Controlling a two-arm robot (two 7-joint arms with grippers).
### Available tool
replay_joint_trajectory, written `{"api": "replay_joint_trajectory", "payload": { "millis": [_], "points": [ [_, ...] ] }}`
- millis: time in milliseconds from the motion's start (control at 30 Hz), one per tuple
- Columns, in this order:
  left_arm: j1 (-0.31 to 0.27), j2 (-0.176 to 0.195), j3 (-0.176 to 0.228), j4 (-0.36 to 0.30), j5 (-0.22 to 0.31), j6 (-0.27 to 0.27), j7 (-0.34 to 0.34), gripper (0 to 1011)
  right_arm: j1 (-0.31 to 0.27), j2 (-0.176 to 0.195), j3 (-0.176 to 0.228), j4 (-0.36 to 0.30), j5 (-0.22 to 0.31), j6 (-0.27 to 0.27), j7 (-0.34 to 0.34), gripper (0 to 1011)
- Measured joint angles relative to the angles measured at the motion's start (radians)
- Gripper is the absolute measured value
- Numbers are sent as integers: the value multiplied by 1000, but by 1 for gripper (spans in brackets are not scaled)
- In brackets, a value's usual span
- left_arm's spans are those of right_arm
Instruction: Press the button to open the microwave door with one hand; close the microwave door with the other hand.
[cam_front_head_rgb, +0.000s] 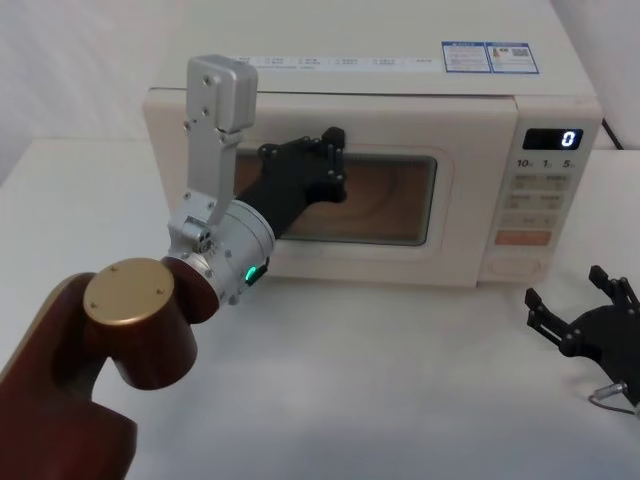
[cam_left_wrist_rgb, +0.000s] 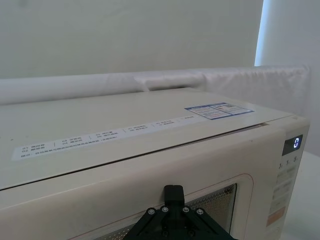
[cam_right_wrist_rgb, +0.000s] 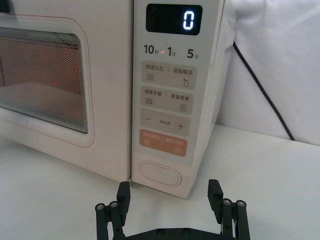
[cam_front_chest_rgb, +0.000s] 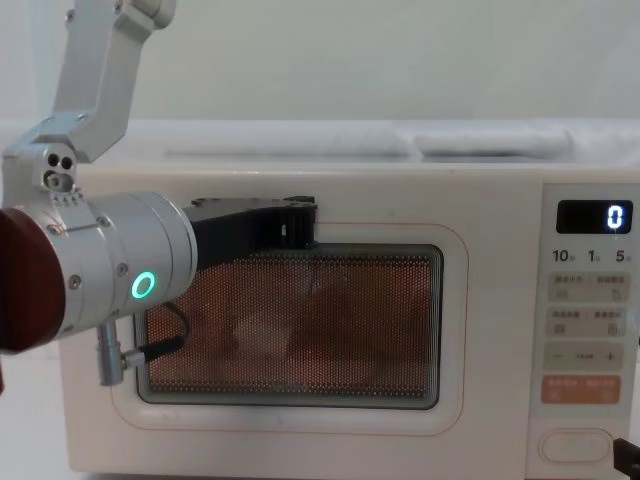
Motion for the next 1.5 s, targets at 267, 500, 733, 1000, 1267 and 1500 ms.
{"api": "replay_joint_trajectory", "payload": {
  "millis": [267, 500, 733, 1000, 1267, 1500],
  "points": [
    [-4, -11, -3, 11, 7, 4, -1, 0, 0, 0, 0, 0, 0, 0, 0, 1002],
    [-9, -19, -7, 25, 13, 10, 0, 0, 0, 0, 0, 0, 0, 0, 0, 1002],
    [-6, -25, -14, 26, 12, 13, -3, 0, 0, 0, 0, 0, 0, 0, 0, 1002],
    [28, -22, -32, -1, -18, 22, -10, 0, 0, 0, 0, 0, 0, 0, 0, 1002],
    [83, 1, -43, -56, -46, 17, -16, 0, 0, 0, 0, 0, 0, 0, 0, 1002],
    [142, 33, -47, -105, -49, 7, -13, 123, 0, 0, 0, 0, 0, 0, 0, 1002]
  ]
}}
